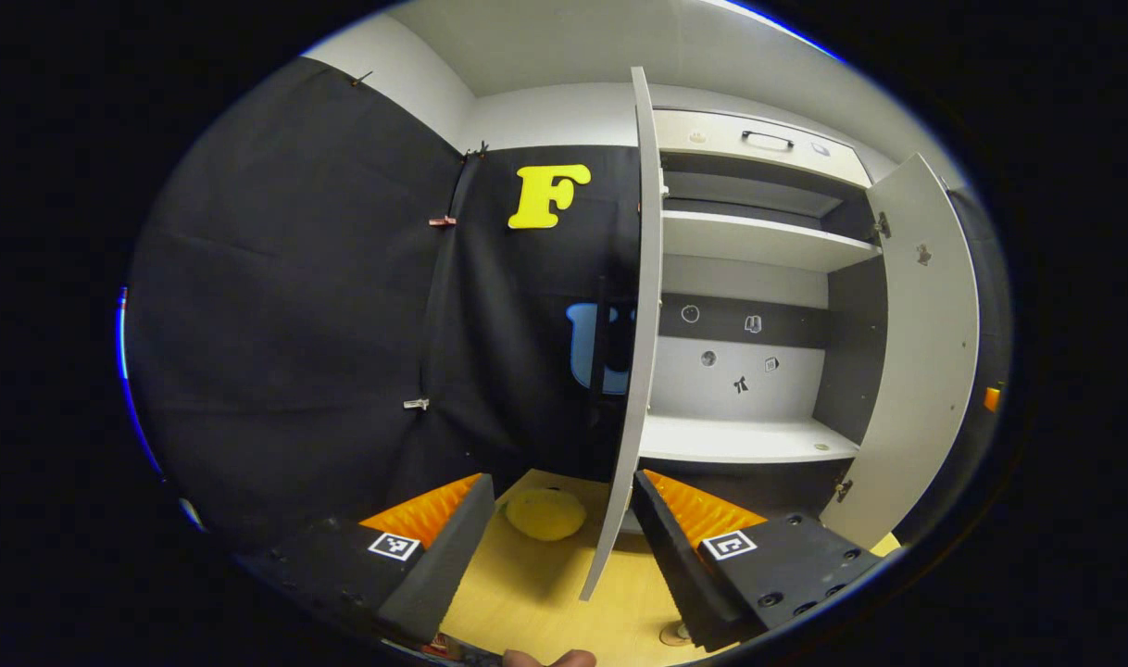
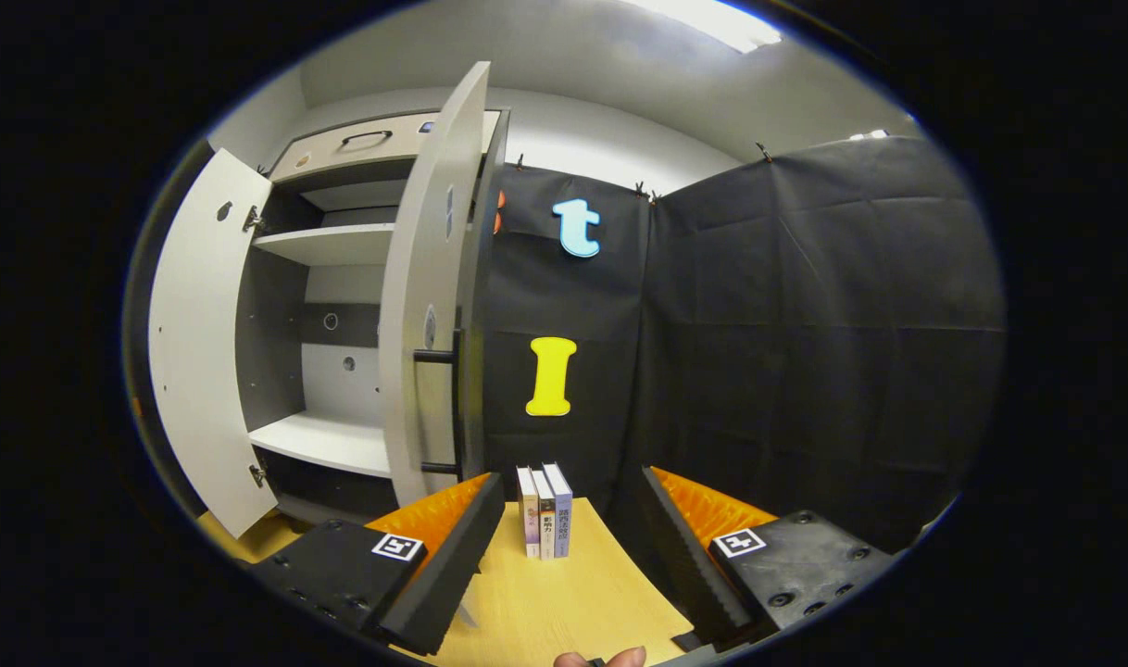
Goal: Grasp the bottle in the cabinet with the left hand and place it on the coaster, then close the right door with the right hand and the left door with the left hand.
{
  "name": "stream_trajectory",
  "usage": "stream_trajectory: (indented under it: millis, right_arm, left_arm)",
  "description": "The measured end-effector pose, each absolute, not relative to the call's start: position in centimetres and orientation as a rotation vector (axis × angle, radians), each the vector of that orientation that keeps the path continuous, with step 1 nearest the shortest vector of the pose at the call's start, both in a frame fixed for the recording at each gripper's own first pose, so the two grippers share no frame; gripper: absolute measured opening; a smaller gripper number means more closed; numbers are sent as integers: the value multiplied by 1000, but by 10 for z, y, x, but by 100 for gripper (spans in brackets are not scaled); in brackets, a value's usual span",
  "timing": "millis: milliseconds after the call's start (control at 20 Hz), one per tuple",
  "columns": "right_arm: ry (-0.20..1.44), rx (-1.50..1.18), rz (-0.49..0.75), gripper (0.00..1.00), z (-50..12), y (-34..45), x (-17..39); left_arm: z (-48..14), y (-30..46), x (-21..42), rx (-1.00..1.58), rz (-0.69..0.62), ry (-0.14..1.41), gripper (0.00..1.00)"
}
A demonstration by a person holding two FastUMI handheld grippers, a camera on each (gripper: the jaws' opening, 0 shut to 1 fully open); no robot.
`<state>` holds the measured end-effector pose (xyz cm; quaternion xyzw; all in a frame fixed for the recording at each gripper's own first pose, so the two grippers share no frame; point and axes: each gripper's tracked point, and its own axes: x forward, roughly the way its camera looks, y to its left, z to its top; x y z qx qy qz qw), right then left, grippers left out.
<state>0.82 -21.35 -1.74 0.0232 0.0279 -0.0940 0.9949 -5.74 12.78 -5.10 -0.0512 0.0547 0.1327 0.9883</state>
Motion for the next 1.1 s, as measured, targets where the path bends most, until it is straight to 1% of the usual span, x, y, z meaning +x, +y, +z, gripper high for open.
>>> stream_trajectory:
  millis: [300, 450, 600, 650, 700, 750, 800, 950, 1100]
  right_arm:
    - [52, 69, -182, 97, -21, -222, 60]
    - [47, 73, -155, 98, -19, -213, 78]
    - [41, 68, -120, 98, -18, -195, 80]
    - [38, 56, -125, 98, -18, -191, 78]
    - [31, 43, -132, 96, -16, -192, 75]
    - [31, 44, -130, 96, -16, -192, 78]
    - [37, 65, -126, 95, -16, -189, 76]
    - [62, 147, -99, 96, -21, -175, 74]
    - [53, 146, -75, 98, -20, -156, 73]
  left_arm:
    - [-49, 133, -64, -60, 318, 132, 95]
    - [-45, 129, -64, -43, 310, 126, 95]
    - [-45, 133, -64, -13, 310, 126, 95]
    - [-44, 134, -64, -6, 307, 124, 95]
    - [-45, 135, -63, -5, 307, 122, 95]
    - [-46, 136, -64, -9, 305, 124, 93]
    - [-46, 137, -64, -16, 303, 124, 95]
    - [-51, 139, -64, -25, 304, 128, 95]
    - [-55, 143, -65, -32, 307, 135, 95]
